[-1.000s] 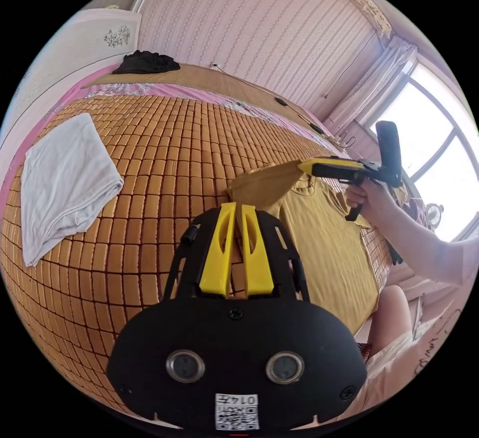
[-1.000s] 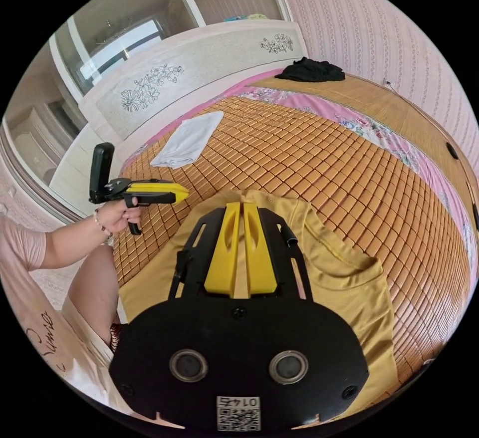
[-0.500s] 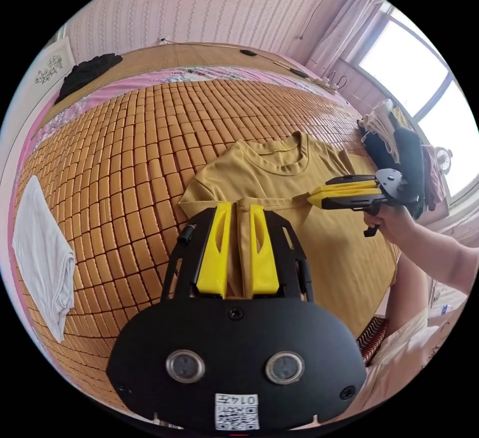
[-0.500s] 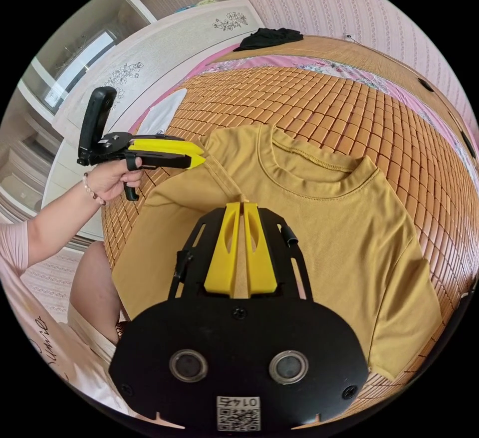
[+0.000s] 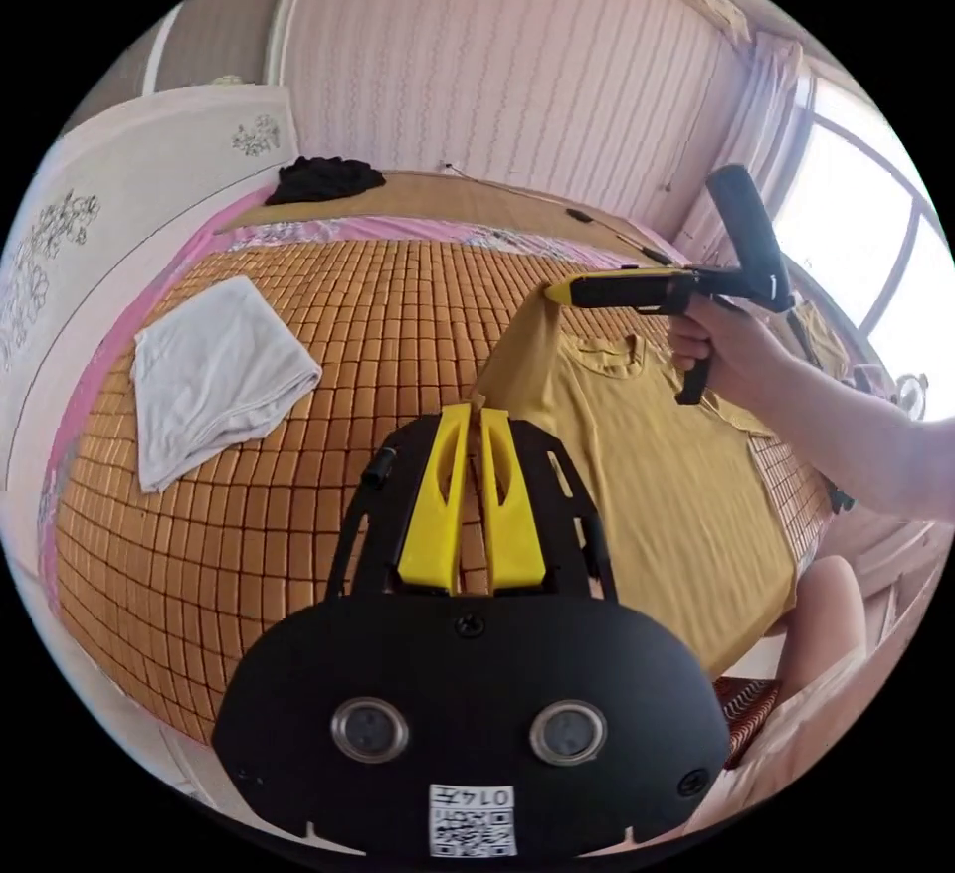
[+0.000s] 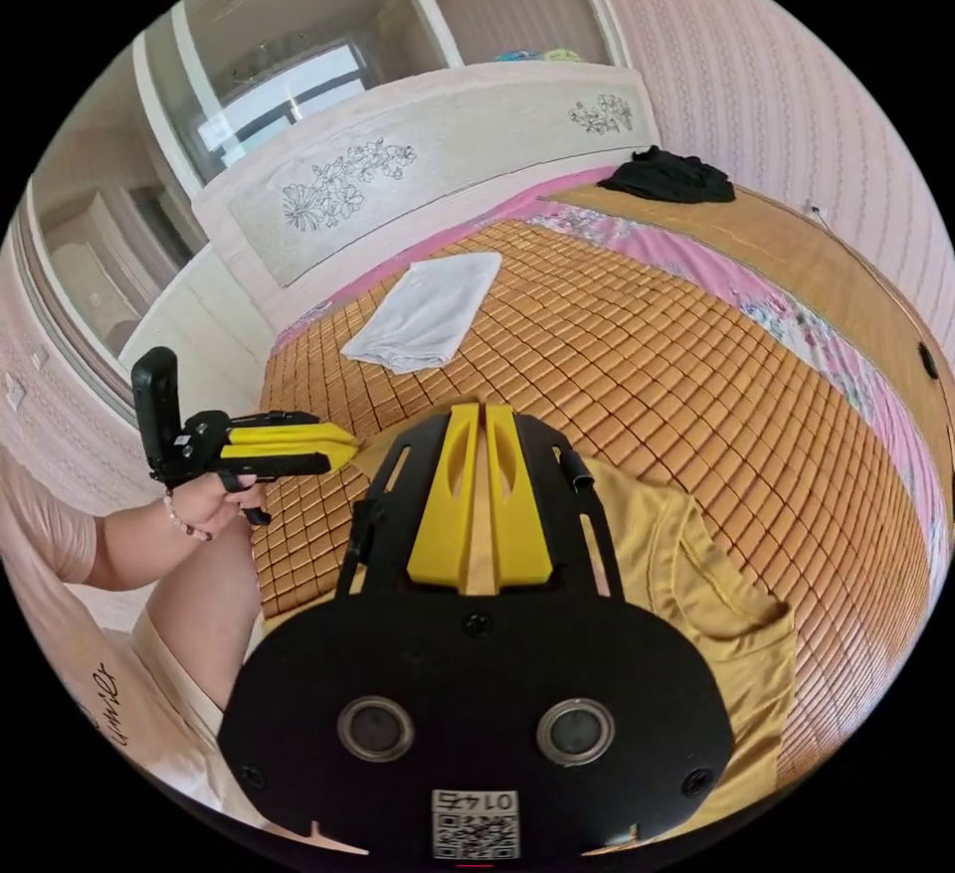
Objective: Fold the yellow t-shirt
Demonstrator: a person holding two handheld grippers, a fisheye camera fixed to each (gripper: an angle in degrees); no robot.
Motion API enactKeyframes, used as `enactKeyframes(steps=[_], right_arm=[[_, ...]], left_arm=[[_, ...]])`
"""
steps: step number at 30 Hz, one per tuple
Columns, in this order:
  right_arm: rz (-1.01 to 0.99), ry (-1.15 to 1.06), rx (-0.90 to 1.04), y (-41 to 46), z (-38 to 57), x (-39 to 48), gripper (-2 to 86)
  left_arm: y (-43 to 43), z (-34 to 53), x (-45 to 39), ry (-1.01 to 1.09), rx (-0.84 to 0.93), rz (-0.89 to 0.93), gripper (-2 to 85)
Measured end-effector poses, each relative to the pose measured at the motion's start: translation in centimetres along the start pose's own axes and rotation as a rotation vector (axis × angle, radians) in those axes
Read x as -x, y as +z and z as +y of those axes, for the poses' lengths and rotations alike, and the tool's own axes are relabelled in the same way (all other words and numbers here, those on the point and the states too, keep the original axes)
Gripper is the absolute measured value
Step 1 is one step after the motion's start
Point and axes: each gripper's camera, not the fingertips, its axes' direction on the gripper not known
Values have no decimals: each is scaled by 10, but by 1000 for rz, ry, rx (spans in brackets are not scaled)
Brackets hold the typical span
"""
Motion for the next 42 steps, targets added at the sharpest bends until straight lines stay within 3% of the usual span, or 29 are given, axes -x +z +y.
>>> enactKeyframes(steps=[5, 15, 27, 33, 38, 42], right_arm=[[19, -128, 126, 78, -55, 64, 3], [75, -224, 353, 169, -133, 146, 3], [119, -133, 379, 156, -188, 160, 0], [101, -213, 523, 176, -185, 190, -3], [156, -217, 534, 191, -191, 214, -3], [208, -199, 536, 195, -198, 222, -3]], left_arm=[[-21, 45, 44, -148, -11, -56, -7], [-14, 80, 105, -288, 2, 83, -6], [-11, 78, 123, -231, 129, 62, 4], [-17, 77, 128, -219, 161, 5, 19], [-25, 74, 140, -282, 79, 100, 41], [-6, 63, 134, -268, 118, 112, 61]])
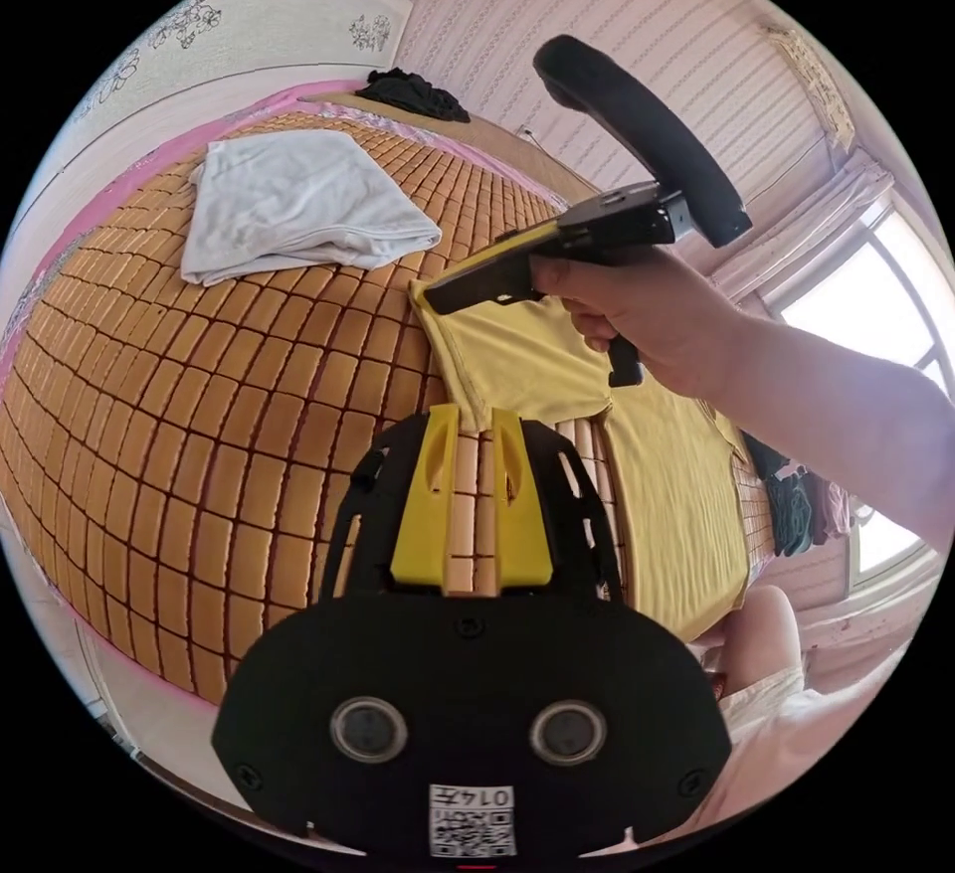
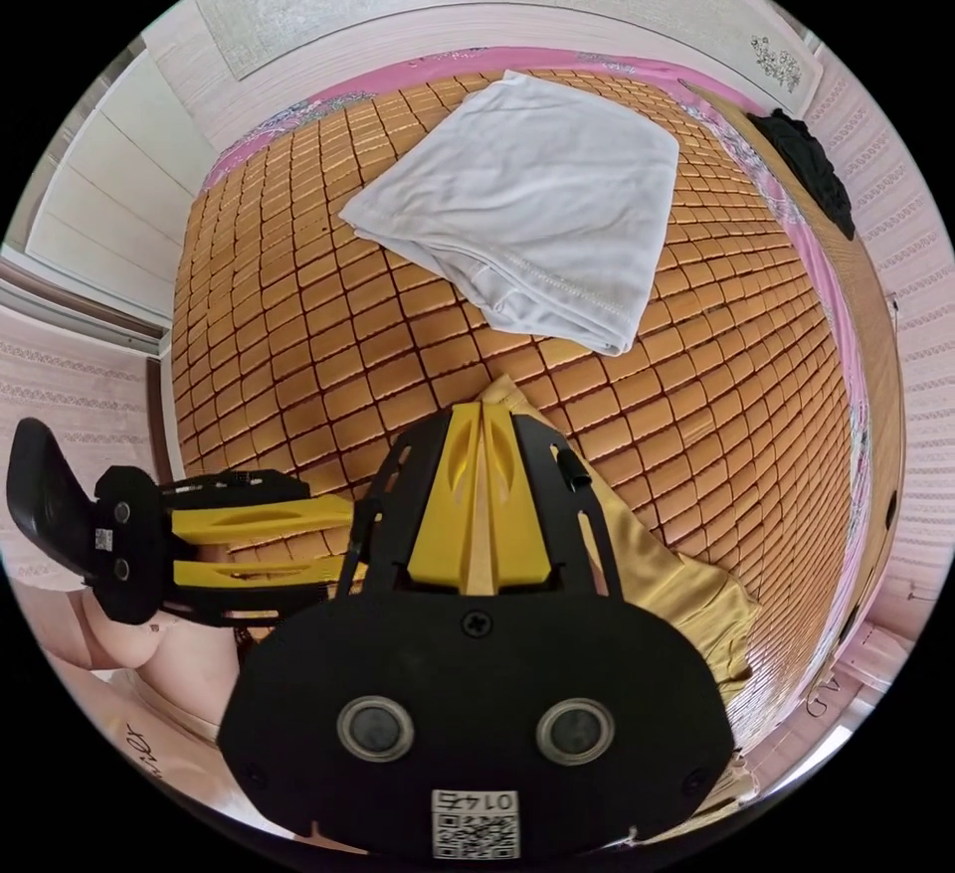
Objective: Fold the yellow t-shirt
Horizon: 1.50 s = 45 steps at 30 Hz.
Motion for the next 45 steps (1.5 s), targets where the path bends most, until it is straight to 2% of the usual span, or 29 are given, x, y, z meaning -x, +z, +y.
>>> enactKeyframes(steps=[4, 8, 16, 19, 22, 24, 28, 30, 35, 39, 42, 45], right_arm=[[28, 14, -4, 1, -3, 5, -3], [40, -12, 13, 1, -3, 9, -2], [-84, 52, 25, 3, 7, -5, -3], [-97, 34, 1, 2, 18, -5, -4], [-100, 56, -115, -16, 42, -13, -6], [-132, 135, -198, -34, 76, -40, -7], [-60, 292, -193, -46, 152, -102, -2], [69, 437, -125, -46, 219, -146, 2], [182, 665, 37, -34, 347, -205, 15], [186, 733, 21, -24, 413, -223, 29], [136, 732, -53, -18, 436, -228, 23], [91, 686, -76, -9, 444, -231, 2]], left_arm=[[15, -7, -3, -16, 3, 17, 46], [15, -14, -11, 38, 57, -58, 26], [19, -19, -20, 63, 80, -88, -7], [22, -21, -27, 93, 92, -104, -7], [23, -22, -28, 85, 101, -80, -2], [21, -21, -29, 86, 96, -74, 5], [7, -17, -33, 96, 42, -134, 7], [2, -15, -33, 85, 0, -124, 4], [14, -21, -56, 141, -20, -43, -4], [42, -32, -105, 266, 44, -22, -7], [66, -53, -139, 285, 86, 90, -9], [93, -89, -180, 367, 56, 41, -10]])
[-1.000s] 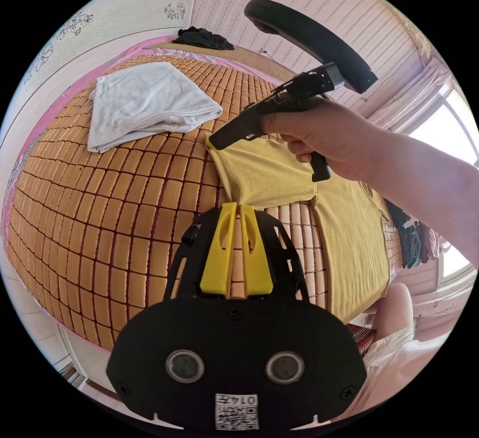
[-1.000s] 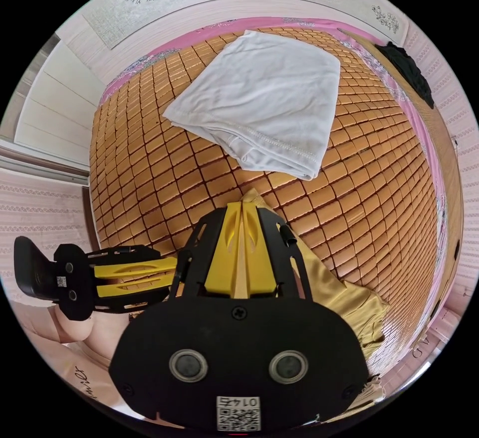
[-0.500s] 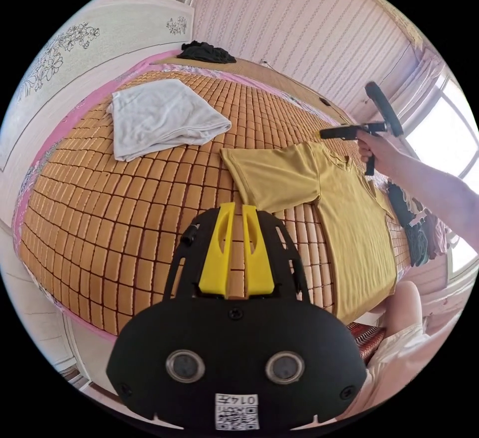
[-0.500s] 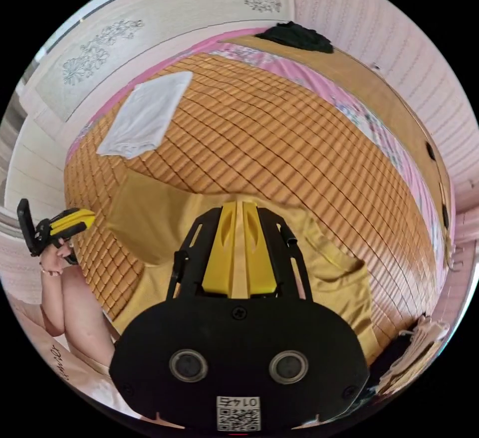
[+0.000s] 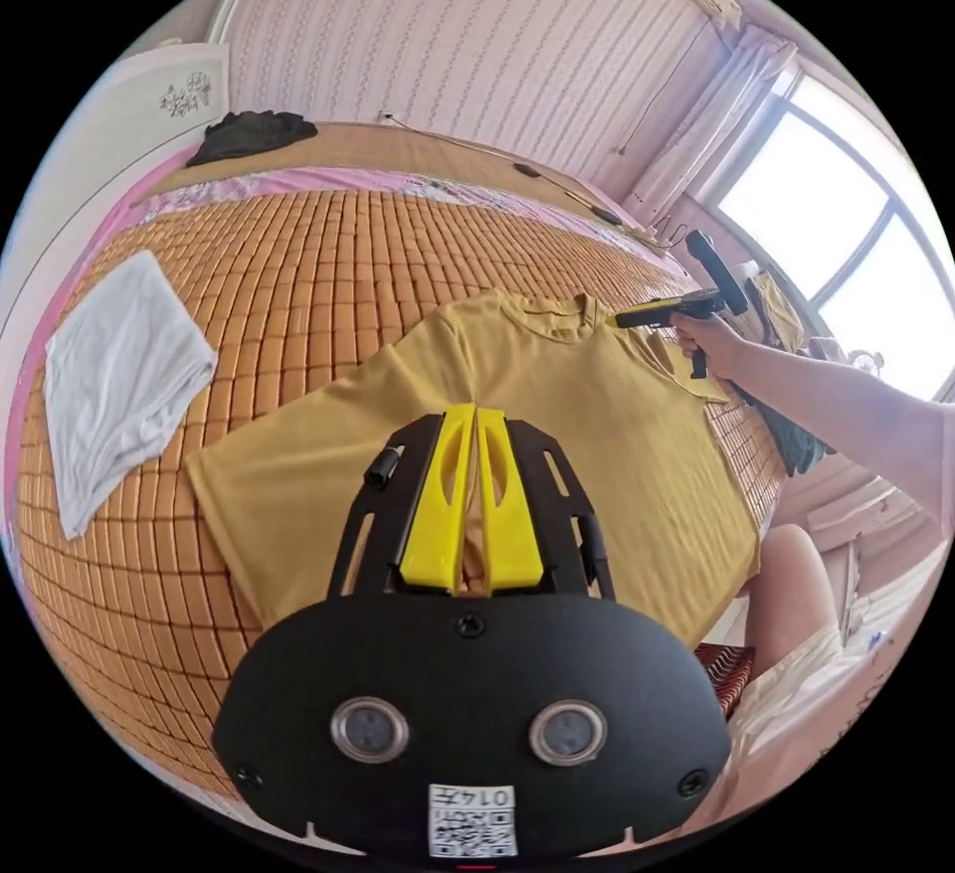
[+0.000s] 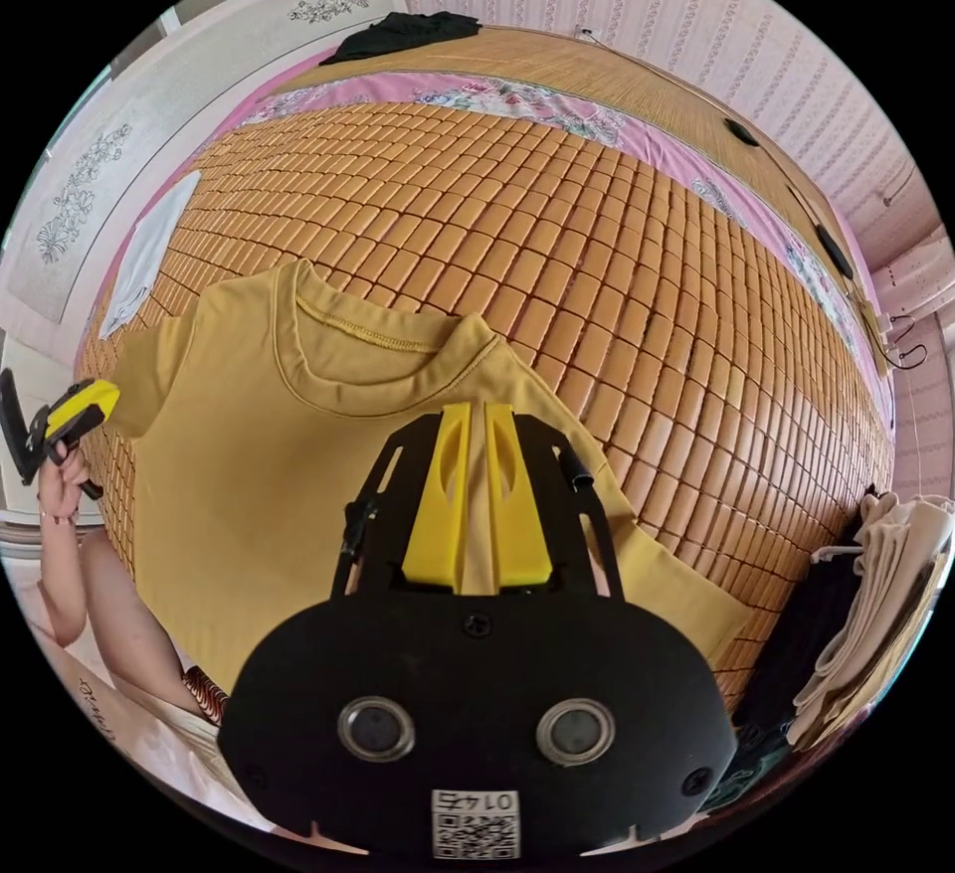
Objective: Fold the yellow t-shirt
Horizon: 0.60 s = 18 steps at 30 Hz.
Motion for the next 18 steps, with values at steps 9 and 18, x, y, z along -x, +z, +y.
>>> enactKeyframes(steps=[9, 18], right_arm=[[-8, 17, -70, 17, 8, -20, -9], [-10, 18, -99, 27, 14, -30, -5]], left_arm=[[118, -126, -40, 200, 158, -56, -10], [157, -154, -48, 192, 238, -114, -8]])
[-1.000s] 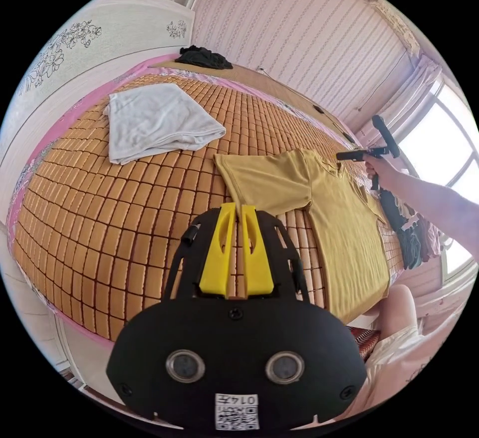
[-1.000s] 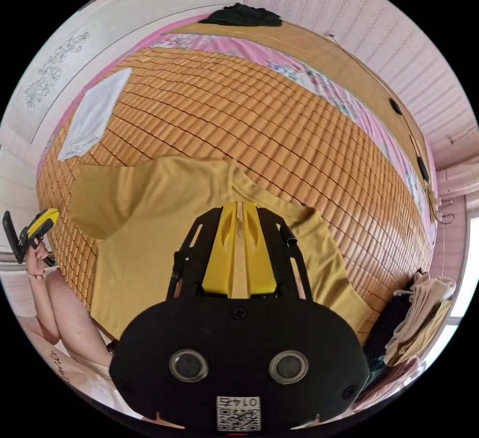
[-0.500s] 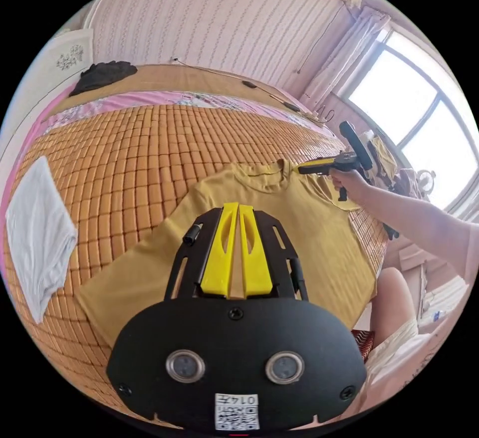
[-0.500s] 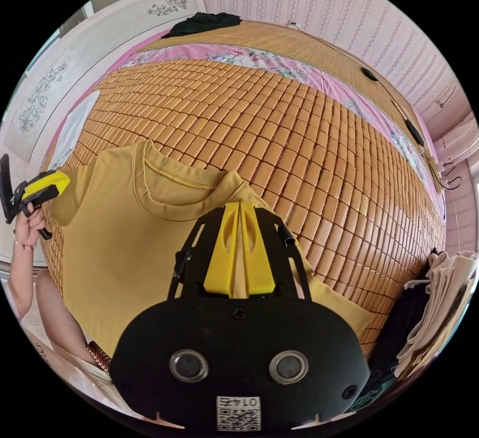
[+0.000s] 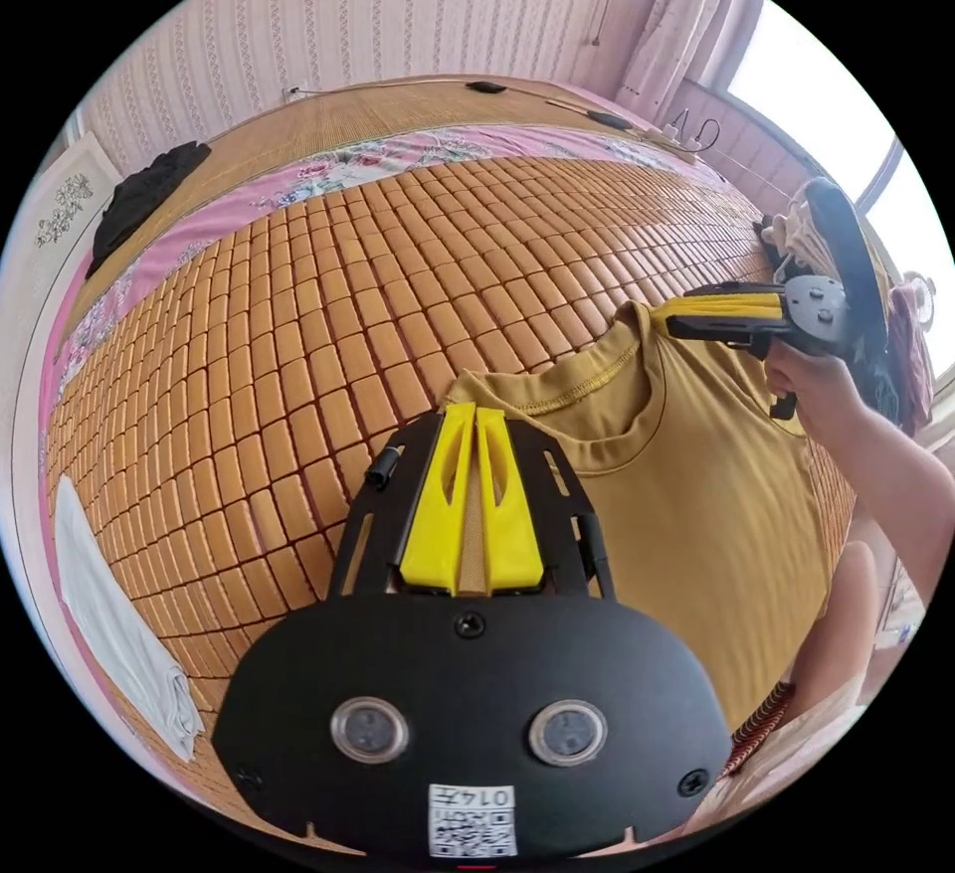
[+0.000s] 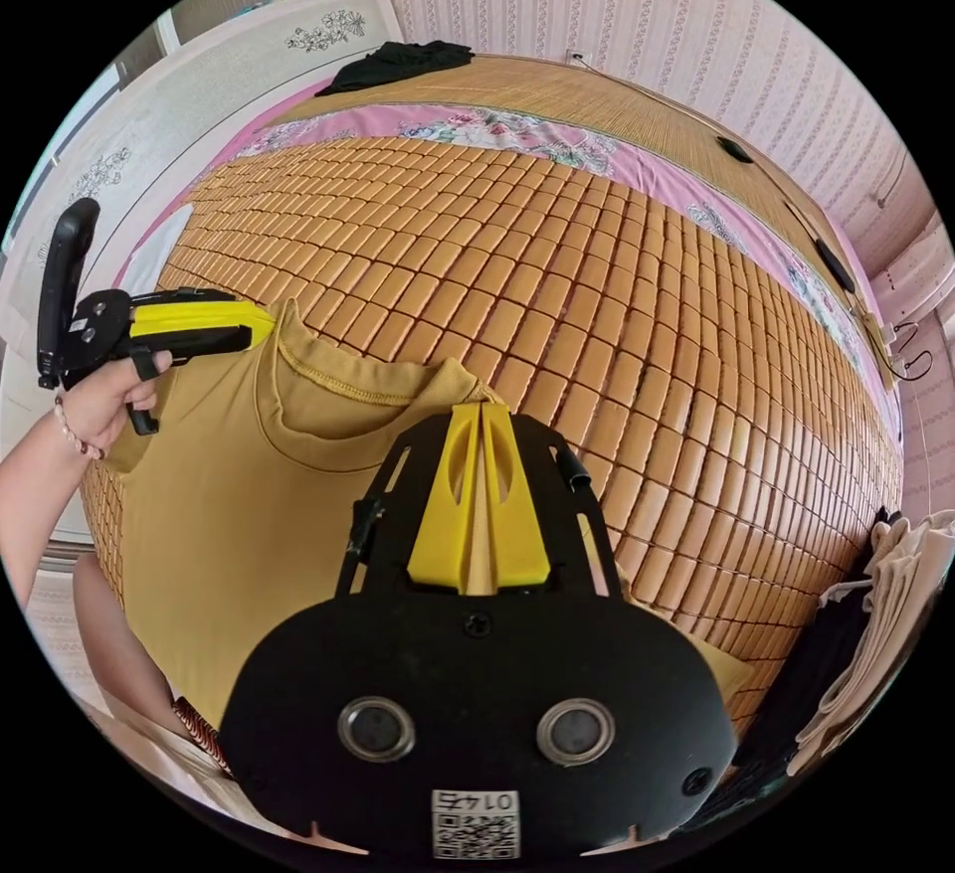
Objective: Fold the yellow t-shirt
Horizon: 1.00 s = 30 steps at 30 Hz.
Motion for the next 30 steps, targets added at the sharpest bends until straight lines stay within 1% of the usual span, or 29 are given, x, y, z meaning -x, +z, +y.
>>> enactKeyframes(steps=[2, 4, 6, 8, 10, 12, 13, 15, 17, 19, 21, 22, 24, 25, 27, 30], right_arm=[[-14, 24, 2, -2, 3, -4, -5], [-16, 42, -51, -13, 11, -7, -5], [5, 30, -136, -35, 29, -9, -6], [41, 4, -147, -46, 48, -7, -6], [70, -36, -139, -52, 71, 1, -6], [79, -81, -101, -54, 106, 21, -6], [80, -90, -101, -53, 115, 28, -6], [96, -135, -76, -47, 139, 63, -6], [80, -217, -38, -40, 141, 97, -7], [39, -305, -25, -38, 131, 134, -7], [-22, -418, -62, -43, 102, 185, -8], [-40, -443, -77, -45, 93, 198, -8], [-133, -529, -106, -50, 53, 245, -8], [-159, -547, -97, -49, 42, 257, -8], [-239, -601, -41, -41, 1, 301, -5], [-285, -664, -8, -28, -37, 351, -1]], left_arm=[[-5, 0, 5, -48, 4, 22, -6], [-19, 6, 13, -85, -39, 60, -1], [-52, 31, 21, -65, -127, 101, 11], [-80, 63, 23, 1, -177, 80, 21], [-106, 105, 29, 5, -199, 34, 26], [-132, 170, 42, -89, -218, -25, 26], [-137, 187, 46, -130, -223, -40, 25], [-149, 247, 62, -303, -265, -72, 20], [-149, 276, 72, -395, -287, -106, 21], [-143, 292, 87, -493, -252, -136, 28], [-139, 314, 104, -577, -298, -43, 39], [-139, 320, 106, -587, -322, -17, 42], [-139, 337, 108, -577, -344, -14, 53], [-139, 339, 110, -571, -336, -12, 58], [-138, 339, 120, -491, -295, 20, 64], [-145, 338, 128, -432, -286, 9, 65]])
